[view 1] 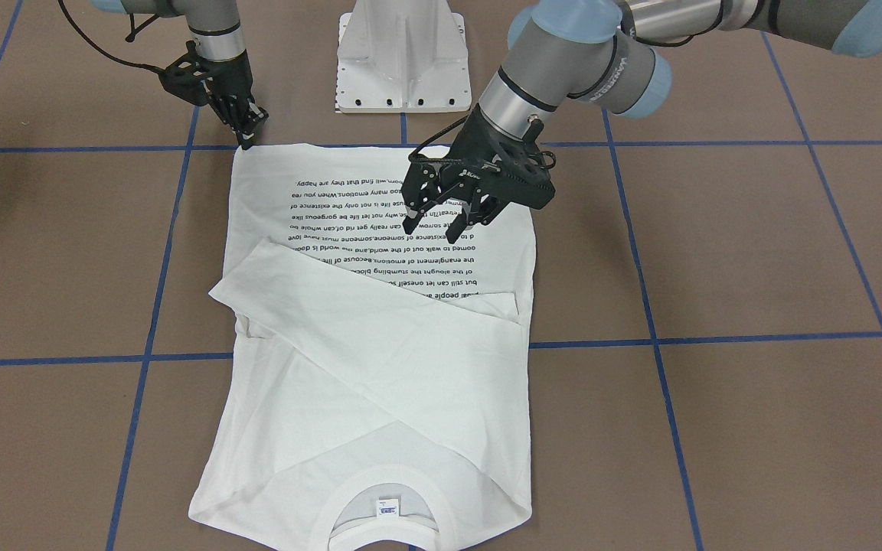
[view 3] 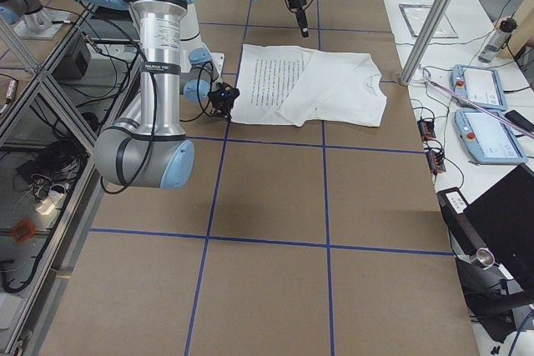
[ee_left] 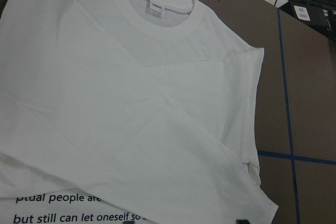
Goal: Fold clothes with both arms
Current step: 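Move the left gripper down to the hem corner nearest it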
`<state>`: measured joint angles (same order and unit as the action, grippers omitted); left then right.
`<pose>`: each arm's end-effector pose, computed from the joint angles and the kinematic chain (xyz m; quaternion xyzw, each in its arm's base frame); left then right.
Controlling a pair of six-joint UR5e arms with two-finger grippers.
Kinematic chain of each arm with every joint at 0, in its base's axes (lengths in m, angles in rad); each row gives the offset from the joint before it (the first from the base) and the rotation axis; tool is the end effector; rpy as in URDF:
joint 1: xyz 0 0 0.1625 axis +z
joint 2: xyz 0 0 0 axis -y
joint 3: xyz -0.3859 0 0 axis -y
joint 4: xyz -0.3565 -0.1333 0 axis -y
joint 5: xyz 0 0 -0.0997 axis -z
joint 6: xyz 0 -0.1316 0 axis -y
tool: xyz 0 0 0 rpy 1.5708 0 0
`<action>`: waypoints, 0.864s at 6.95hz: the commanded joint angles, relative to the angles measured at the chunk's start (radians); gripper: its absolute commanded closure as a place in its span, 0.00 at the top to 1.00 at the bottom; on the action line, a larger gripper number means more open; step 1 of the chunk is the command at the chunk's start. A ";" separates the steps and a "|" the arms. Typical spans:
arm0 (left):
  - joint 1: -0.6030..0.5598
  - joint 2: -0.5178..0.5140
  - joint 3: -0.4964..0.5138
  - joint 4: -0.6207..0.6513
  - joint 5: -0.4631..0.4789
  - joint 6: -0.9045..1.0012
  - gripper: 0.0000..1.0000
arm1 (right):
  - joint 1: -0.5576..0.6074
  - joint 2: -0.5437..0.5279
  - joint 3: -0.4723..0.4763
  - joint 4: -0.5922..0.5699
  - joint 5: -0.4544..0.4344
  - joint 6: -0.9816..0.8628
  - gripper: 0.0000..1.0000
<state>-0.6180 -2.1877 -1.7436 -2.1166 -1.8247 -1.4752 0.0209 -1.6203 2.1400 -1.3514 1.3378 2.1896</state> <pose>0.4483 -0.4417 0.1568 0.1214 0.6103 -0.1254 0.7727 -0.4468 -0.1731 0.3984 -0.0021 -0.3748 0.3311 0.8660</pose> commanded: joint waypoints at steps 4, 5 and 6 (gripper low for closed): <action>0.203 0.354 -0.316 0.213 0.067 -0.245 0.72 | 0.028 0.003 0.060 0.003 0.067 -0.005 0.00; 0.275 0.400 -0.323 0.219 0.123 -0.355 0.71 | 0.049 0.014 0.060 0.003 0.108 -0.005 0.00; 0.326 0.458 -0.332 0.221 0.165 -0.396 0.71 | 0.062 0.014 0.060 0.003 0.118 -0.005 0.00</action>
<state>-0.3604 -1.7970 -2.0595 -1.9019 -1.7114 -1.7955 0.0646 -1.6097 2.1991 -1.3486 1.4324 2.1846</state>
